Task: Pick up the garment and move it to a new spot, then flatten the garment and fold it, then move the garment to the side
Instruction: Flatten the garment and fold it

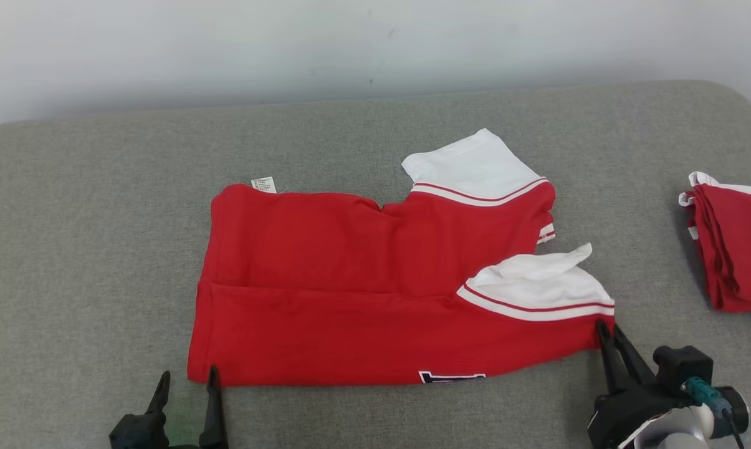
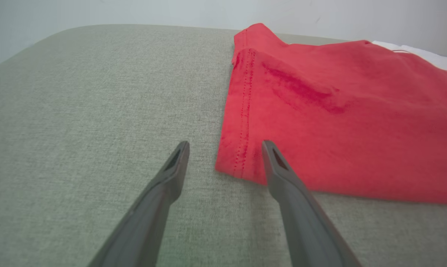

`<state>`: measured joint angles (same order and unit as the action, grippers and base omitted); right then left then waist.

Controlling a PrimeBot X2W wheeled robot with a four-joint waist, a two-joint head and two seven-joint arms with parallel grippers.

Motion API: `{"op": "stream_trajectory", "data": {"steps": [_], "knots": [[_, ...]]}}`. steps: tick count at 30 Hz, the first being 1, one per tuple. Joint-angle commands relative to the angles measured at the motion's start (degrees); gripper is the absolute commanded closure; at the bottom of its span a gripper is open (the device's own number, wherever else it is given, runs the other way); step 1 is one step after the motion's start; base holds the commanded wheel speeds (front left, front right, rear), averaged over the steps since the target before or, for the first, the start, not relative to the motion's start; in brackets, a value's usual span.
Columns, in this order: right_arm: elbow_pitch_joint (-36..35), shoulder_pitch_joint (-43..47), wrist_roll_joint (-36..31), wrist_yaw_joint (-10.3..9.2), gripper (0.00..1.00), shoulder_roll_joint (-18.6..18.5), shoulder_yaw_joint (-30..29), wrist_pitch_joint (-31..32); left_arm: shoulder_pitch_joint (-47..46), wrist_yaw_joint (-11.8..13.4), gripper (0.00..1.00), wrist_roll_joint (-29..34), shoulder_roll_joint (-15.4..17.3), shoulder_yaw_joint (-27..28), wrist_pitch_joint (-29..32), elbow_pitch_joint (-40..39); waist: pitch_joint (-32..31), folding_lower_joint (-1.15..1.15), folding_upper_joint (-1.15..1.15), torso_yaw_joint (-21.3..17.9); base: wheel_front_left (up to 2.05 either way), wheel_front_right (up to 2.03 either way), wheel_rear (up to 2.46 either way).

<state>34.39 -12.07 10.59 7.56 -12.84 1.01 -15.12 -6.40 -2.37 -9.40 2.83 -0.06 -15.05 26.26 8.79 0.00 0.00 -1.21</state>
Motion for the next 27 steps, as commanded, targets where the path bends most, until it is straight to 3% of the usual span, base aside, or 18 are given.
{"op": "stream_trajectory", "data": {"steps": [1, 9, 10, 12, 27], "knots": [[-0.7, -0.4, 0.3, -0.18, 1.0, 0.0, -0.1, 0.0, -0.9, 0.0, 0.0, -0.7, 0.1, 0.0, -0.2, 0.6, 0.3, 0.0, 0.0, -0.2, 0.0, 0.0, 0.0], [-4.5, 0.0, 0.5, -0.18, 1.0, -0.5, -1.2, 0.0, -3.8, -0.6, 0.0, -2.5, 0.1, -1.2, -0.2, 5.9, 1.3, 0.0, 0.0, -1.0, 0.0, 0.0, 0.0], [-4.7, 0.2, 0.4, -0.18, 1.0, -0.5, -1.3, 0.0, -4.2, -0.7, 0.22, -2.3, 0.1, -1.6, -0.2, 6.5, 1.3, 0.0, 0.0, -1.0, 0.0, 0.0, 0.0], [-4.9, 0.3, 0.5, -0.18, 1.0, -0.3, -1.9, 0.0, -4.7, -1.1, 1.0, -2.3, 0.1, -1.9, -0.2, 7.1, 1.3, 0.0, 0.0, -1.1, 0.0, 0.0, 0.0], [-3.0, 3.2, -0.4, -0.18, 1.0, 1.0, -4.9, 0.0, 2.3, -1.7, 1.0, -2.2, 0.2, 0.2, -0.2, 6.5, -5.1, 0.0, 0.0, -0.9, 0.0, 0.0, 0.0]]}}
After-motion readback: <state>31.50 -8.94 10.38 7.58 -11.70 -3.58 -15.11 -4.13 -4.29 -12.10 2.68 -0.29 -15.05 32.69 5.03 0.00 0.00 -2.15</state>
